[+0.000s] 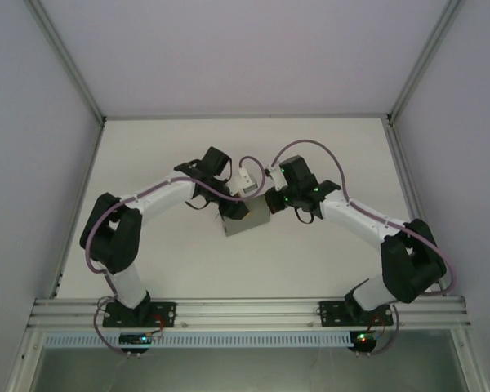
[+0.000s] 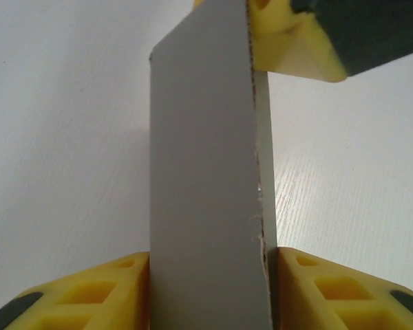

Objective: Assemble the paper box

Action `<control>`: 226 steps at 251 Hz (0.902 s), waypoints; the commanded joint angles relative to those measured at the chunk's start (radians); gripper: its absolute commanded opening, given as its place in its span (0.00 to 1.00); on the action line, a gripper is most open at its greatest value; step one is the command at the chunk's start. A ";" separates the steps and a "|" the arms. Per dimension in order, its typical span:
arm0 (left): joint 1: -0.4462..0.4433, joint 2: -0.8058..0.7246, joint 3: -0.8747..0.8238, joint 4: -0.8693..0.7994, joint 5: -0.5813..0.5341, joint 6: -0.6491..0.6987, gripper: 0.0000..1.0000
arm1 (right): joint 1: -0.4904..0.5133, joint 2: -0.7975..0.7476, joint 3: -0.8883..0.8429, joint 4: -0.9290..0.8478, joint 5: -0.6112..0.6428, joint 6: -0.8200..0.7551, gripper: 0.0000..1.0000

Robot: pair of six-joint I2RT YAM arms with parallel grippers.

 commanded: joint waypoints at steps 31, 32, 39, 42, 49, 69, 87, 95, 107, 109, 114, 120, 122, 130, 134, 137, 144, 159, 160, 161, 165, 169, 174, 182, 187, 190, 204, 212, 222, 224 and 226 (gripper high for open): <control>-0.009 -0.040 0.019 -0.002 -0.013 -0.040 0.95 | 0.056 0.023 0.013 -0.060 0.165 0.067 0.00; -0.011 -0.042 0.019 -0.002 -0.015 -0.041 0.95 | 0.057 0.024 0.014 -0.063 0.167 0.068 0.00; -0.009 -0.057 0.016 0.003 -0.027 -0.049 1.00 | 0.062 0.025 0.018 -0.080 0.181 0.080 0.00; -0.011 -0.063 0.016 0.005 -0.033 -0.052 1.00 | 0.064 0.025 0.020 -0.087 0.187 0.087 0.00; -0.010 -0.078 0.012 0.010 -0.054 -0.062 1.00 | 0.070 0.025 0.028 -0.107 0.208 0.107 0.00; -0.011 -0.129 -0.007 0.021 -0.121 -0.103 1.00 | 0.084 0.024 0.055 -0.172 0.261 0.156 0.00; -0.012 -0.190 -0.042 0.027 -0.185 -0.152 1.00 | 0.094 0.022 0.070 -0.210 0.289 0.196 0.00; -0.012 -0.223 -0.065 0.041 -0.230 -0.184 0.99 | 0.096 0.023 0.073 -0.219 0.292 0.215 0.00; -0.011 -0.278 -0.107 0.052 -0.303 -0.236 0.99 | 0.097 0.024 0.074 -0.224 0.282 0.231 0.00; -0.011 -0.287 -0.115 0.053 -0.315 -0.244 1.00 | 0.098 0.024 0.074 -0.225 0.281 0.235 0.00; -0.012 -0.312 -0.135 0.055 -0.342 -0.267 1.00 | 0.099 0.025 0.075 -0.229 0.281 0.246 0.00; -0.011 -0.341 -0.161 0.058 -0.376 -0.294 1.00 | 0.099 0.027 0.077 -0.233 0.277 0.255 0.00; -0.012 -0.352 -0.168 0.060 -0.387 -0.302 1.00 | 0.100 0.027 0.077 -0.235 0.275 0.256 0.00; -0.011 -0.395 -0.201 0.067 -0.435 -0.345 0.99 | 0.101 0.030 0.080 -0.243 0.273 0.264 0.00; -0.011 -0.411 -0.218 0.067 -0.452 -0.365 0.96 | 0.102 0.030 0.083 -0.247 0.277 0.268 0.00; -0.011 -0.423 -0.230 0.067 -0.459 -0.377 0.94 | 0.103 0.031 0.085 -0.252 0.279 0.275 0.00; -0.012 -0.454 -0.255 0.066 -0.476 -0.400 0.91 | 0.106 0.031 0.088 -0.257 0.281 0.282 0.00; -0.012 -0.507 -0.306 0.066 -0.497 -0.440 0.87 | 0.109 0.033 0.095 -0.268 0.282 0.287 0.00; -0.012 -0.510 -0.308 0.066 -0.498 -0.441 0.86 | 0.110 0.033 0.096 -0.269 0.283 0.289 0.00; -0.011 -0.512 -0.310 0.066 -0.499 -0.443 0.86 | 0.110 0.032 0.097 -0.269 0.283 0.289 0.00; -0.012 -0.522 -0.319 0.067 -0.501 -0.448 0.86 | 0.111 0.033 0.100 -0.273 0.282 0.290 0.00; -0.012 -0.531 -0.328 0.068 -0.502 -0.452 0.84 | 0.113 0.033 0.103 -0.274 0.278 0.290 0.00; -0.012 -0.540 -0.337 0.070 -0.505 -0.457 0.81 | 0.113 0.034 0.106 -0.278 0.276 0.289 0.00; -0.011 -0.546 -0.345 0.071 -0.513 -0.462 0.78 | 0.116 0.036 0.112 -0.285 0.279 0.291 0.00; -0.011 -0.546 -0.345 0.070 -0.516 -0.466 0.77 | 0.117 0.036 0.115 -0.290 0.282 0.291 0.00; -0.011 -0.544 -0.344 0.070 -0.518 -0.469 0.76 | 0.119 0.037 0.117 -0.290 0.282 0.291 0.00; -0.009 -0.530 -0.336 0.078 -0.518 -0.479 0.72 | 0.124 0.040 0.123 -0.295 0.288 0.292 0.00; -0.011 -0.517 -0.327 0.085 -0.513 -0.489 0.69 | 0.126 0.042 0.123 -0.295 0.289 0.295 0.00; -0.011 -0.498 -0.315 0.088 -0.496 -0.499 0.63 | 0.129 0.046 0.127 -0.295 0.283 0.296 0.00; -0.011 -0.494 -0.313 0.087 -0.492 -0.501 0.61 | 0.129 0.047 0.128 -0.296 0.282 0.297 0.00; -0.012 -0.490 -0.309 0.085 -0.488 -0.505 0.61 | 0.129 0.048 0.130 -0.296 0.281 0.298 0.00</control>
